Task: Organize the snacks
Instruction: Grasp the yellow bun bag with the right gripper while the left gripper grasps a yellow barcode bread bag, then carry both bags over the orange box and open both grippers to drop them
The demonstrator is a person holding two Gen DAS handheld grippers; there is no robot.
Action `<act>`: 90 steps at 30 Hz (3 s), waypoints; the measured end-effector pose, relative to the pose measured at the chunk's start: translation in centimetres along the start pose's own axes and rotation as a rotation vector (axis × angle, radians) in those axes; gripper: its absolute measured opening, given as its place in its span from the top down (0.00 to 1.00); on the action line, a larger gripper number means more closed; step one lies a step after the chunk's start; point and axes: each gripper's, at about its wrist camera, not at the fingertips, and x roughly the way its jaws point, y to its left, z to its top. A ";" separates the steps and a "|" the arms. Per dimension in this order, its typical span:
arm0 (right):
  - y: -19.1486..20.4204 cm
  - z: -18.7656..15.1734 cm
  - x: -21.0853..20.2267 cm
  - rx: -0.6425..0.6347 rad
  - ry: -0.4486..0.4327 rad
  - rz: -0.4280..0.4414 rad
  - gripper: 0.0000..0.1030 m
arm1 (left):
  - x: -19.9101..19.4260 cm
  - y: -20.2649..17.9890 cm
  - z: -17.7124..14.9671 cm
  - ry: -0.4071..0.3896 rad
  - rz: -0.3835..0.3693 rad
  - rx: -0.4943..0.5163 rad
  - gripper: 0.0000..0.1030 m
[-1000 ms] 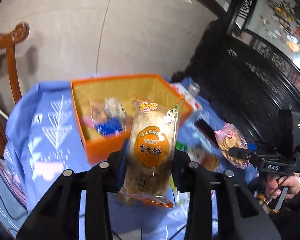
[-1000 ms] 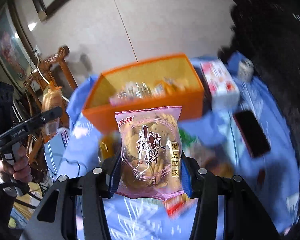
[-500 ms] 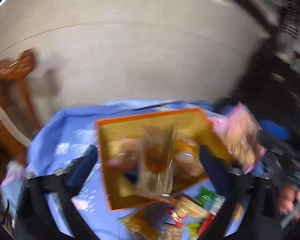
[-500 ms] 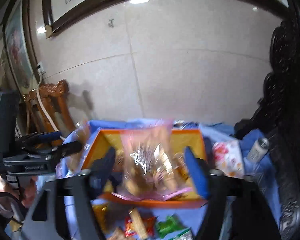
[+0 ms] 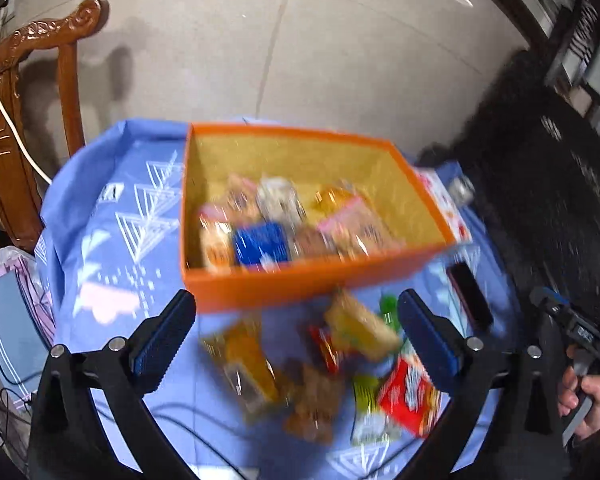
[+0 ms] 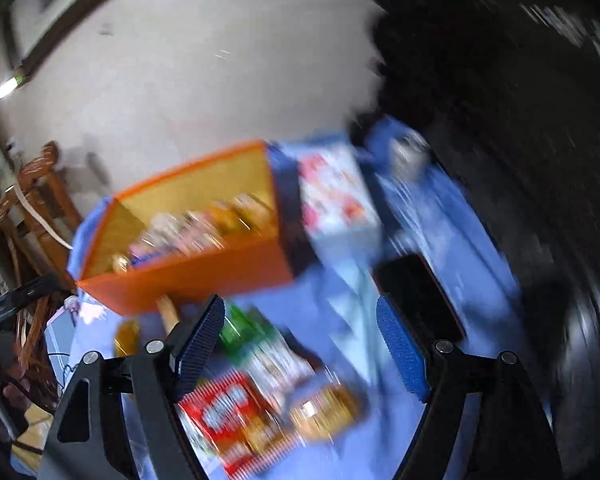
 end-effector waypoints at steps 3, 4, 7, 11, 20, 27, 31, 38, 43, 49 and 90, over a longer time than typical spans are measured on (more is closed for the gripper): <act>-1.6 -3.7 0.3 0.068 0.047 -0.034 0.23 | -0.4 -1.2 -2.5 0.028 -0.010 0.036 0.04; -1.8 -4.7 0.6 0.080 0.062 -0.036 0.23 | -0.5 -1.6 -3.2 0.037 -0.015 0.049 0.04; -1.7 -7.4 1.8 0.089 0.118 -0.040 0.23 | -0.7 -2.4 -5.0 0.066 -0.023 0.081 0.04; -1.9 -9.0 3.9 0.153 0.180 -0.024 0.23 | -1.1 -3.0 -6.7 0.092 -0.020 0.101 0.04; -1.3 -8.8 9.0 0.265 0.233 -0.089 0.23 | -2.8 -2.1 -7.3 0.073 0.005 0.070 0.04; -0.2 -9.3 11.0 0.181 0.265 -0.167 0.40 | -2.7 0.2 -7.5 0.082 0.062 0.021 0.04; -0.3 -9.6 10.1 0.148 0.261 -0.170 0.48 | -1.0 2.1 -7.8 0.138 0.066 -0.056 0.04; -0.6 -9.5 5.3 0.175 0.176 -0.134 0.51 | 3.4 3.1 -7.6 0.213 0.176 -0.139 0.04; 0.5 -8.9 2.9 0.157 0.142 -0.085 0.50 | 7.0 3.3 -7.0 0.257 0.220 -0.187 0.04; 2.3 -8.0 2.1 0.125 0.122 -0.049 0.50 | 10.4 3.6 -6.7 0.296 0.251 -0.246 0.04; 10.2 -0.7 -1.6 -0.098 -0.087 0.111 0.50 | -1.3 -0.1 -0.8 -0.008 0.081 -0.025 0.61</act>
